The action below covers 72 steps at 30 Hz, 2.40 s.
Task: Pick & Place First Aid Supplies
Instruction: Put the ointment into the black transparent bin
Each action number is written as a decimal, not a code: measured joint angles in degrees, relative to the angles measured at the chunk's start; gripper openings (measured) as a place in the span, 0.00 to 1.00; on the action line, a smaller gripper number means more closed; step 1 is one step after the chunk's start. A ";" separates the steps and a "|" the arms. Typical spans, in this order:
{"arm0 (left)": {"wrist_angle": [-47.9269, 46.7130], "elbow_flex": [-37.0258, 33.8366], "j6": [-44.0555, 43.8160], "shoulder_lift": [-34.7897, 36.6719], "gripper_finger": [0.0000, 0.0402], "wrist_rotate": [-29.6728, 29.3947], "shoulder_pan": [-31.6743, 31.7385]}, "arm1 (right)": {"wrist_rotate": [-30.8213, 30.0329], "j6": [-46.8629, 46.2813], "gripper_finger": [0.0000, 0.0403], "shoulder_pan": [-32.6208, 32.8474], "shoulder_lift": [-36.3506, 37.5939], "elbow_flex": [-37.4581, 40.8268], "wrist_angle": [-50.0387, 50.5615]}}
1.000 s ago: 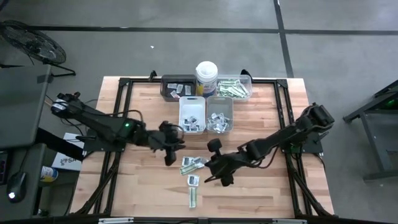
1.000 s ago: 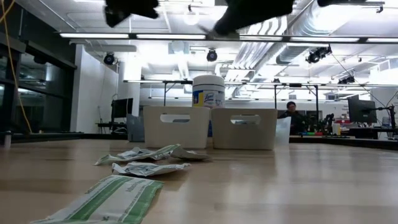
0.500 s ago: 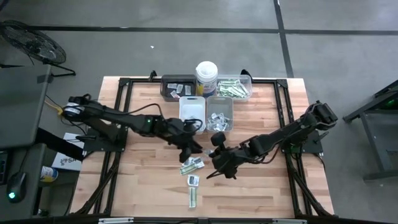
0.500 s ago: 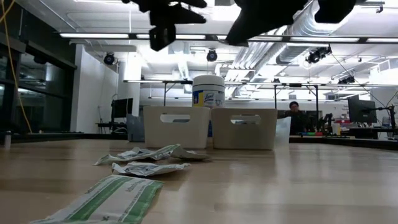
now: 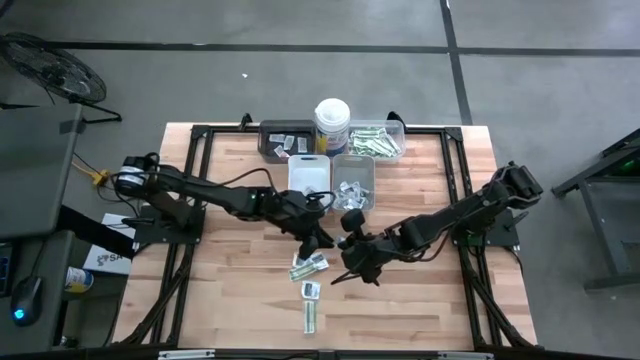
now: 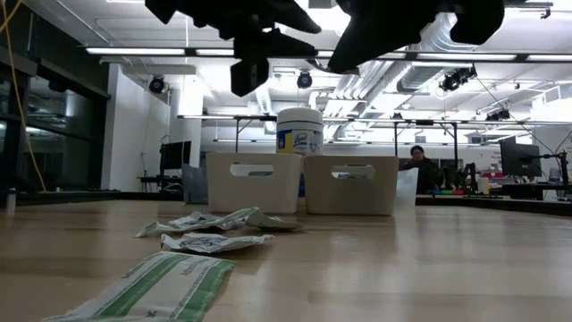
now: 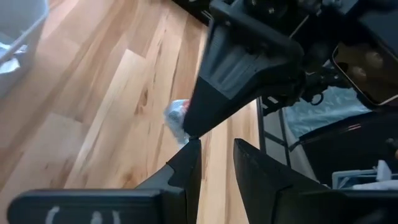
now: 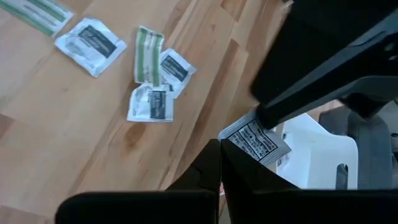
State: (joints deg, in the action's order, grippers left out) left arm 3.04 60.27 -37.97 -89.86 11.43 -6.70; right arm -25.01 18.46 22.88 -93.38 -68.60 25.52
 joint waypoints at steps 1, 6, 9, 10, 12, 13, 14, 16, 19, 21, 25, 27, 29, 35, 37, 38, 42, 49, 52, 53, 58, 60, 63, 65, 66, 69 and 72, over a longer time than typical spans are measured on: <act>0.56 0.00 -0.26 -0.38 0.23 0.28 0.00 | -0.14 0.00 0.00 -0.14 0.00 0.00 -0.01; 0.67 -0.04 -1.29 -1.38 0.23 0.05 0.00 | -0.05 0.02 0.00 -0.44 0.00 0.00 -0.01; 0.65 -0.02 -1.27 -1.30 0.23 -1.91 0.00 | 0.15 0.04 0.00 -0.40 0.00 0.00 0.00; 0.48 -0.02 -1.27 -1.30 0.23 -2.39 0.00 | 0.25 0.02 0.00 -0.38 0.00 0.00 -0.02; 0.51 -0.02 -1.23 -1.30 0.23 -2.90 0.00 | 0.47 -0.23 0.00 -0.22 0.00 0.00 0.15; 0.52 -0.02 -1.21 -1.30 0.23 -2.99 0.00 | 0.72 -0.41 0.00 -0.09 0.00 0.00 0.38; 0.41 -0.02 -1.19 -1.30 0.23 -3.04 0.00 | 0.92 -0.42 0.00 0.06 0.00 0.00 0.68; -0.06 -0.02 -0.98 -1.30 0.23 -3.67 0.00 | 1.08 -0.45 0.00 0.48 0.00 0.00 1.39; -0.21 -0.02 -0.88 -1.30 0.23 -4.44 0.00 | 1.22 -0.50 0.00 1.16 0.00 0.00 2.11; -0.16 -0.02 -0.88 -1.30 0.23 -4.54 0.00 | 0.91 -0.47 0.00 1.63 0.00 0.00 2.52; -0.18 -0.02 -0.88 -1.30 0.23 -4.56 0.00 | 0.61 -0.44 0.00 1.66 0.00 0.00 2.51; -0.18 -0.02 -0.88 -1.30 0.23 -4.56 0.00 | 0.02 -0.44 0.00 1.31 0.00 0.00 2.46; -0.18 -0.02 -0.88 -1.30 0.23 -4.56 0.00 | -0.02 -0.42 0.00 0.76 0.00 0.00 2.02; -0.17 -0.02 -0.88 -1.28 0.23 -4.60 0.00 | -0.14 0.95 0.00 0.22 0.00 0.00 -1.67; -0.11 -0.02 -0.88 -1.36 0.23 -4.95 0.00 | -0.07 1.71 0.00 0.05 0.00 -0.02 -2.58; -0.09 -0.02 -0.88 -1.40 0.23 -4.98 0.00 | -0.10 1.92 0.00 0.01 0.00 -0.02 -2.95; -0.18 -0.02 -0.88 -1.45 0.23 -4.54 0.00 | -1.48 2.60 0.00 -0.16 0.00 -0.02 -3.30; -0.56 -0.02 -1.11 -1.47 0.19 -4.52 -0.02 | -1.53 2.61 0.00 -0.12 0.00 -0.02 -3.17; -0.58 -0.02 -0.48 -1.47 0.09 -4.51 -0.02 | -1.49 2.60 0.00 -0.12 0.00 -0.02 -3.07; -0.56 -0.02 0.11 -1.47 0.05 -4.49 -0.01 | -1.49 2.60 0.00 -0.12 0.00 -0.02 -3.06; -0.53 -0.02 1.21 -1.47 0.02 -4.42 -0.02 | -1.47 2.58 0.00 -0.12 0.00 -0.02 -3.06; -0.53 -0.02 1.77 -1.47 0.01 -4.41 -0.01 | -1.41 1.82 0.00 -0.12 0.00 -0.02 -3.13; -0.53 -0.02 1.87 -1.47 0.01 -4.30 -0.02 | -0.69 -0.60 0.02 -0.12 0.00 -0.02 -3.42; -0.56 -0.02 2.13 -1.51 0.00 -4.30 -0.04 | 1.50 -2.28 0.06 -0.16 0.15 -0.02 -3.52; -0.57 -0.02 2.25 -1.52 0.00 -4.30 -0.04 | 2.45 -3.61 0.08 -0.16 0.36 -0.02 -3.52; -0.65 -0.02 3.05 -1.52 0.00 -4.35 -0.02 | 5.08 -8.31 0.18 0.01 1.57 -0.02 -3.52; -1.22 -0.02 3.36 -1.52 0.00 -4.47 0.02 | 6.87 -13.52 0.29 0.05 3.55 -0.02 -3.52</act>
State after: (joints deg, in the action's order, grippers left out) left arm 1.81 60.25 -34.62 -91.37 6.96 -6.68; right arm -18.14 4.94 22.94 -89.83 -68.62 22.00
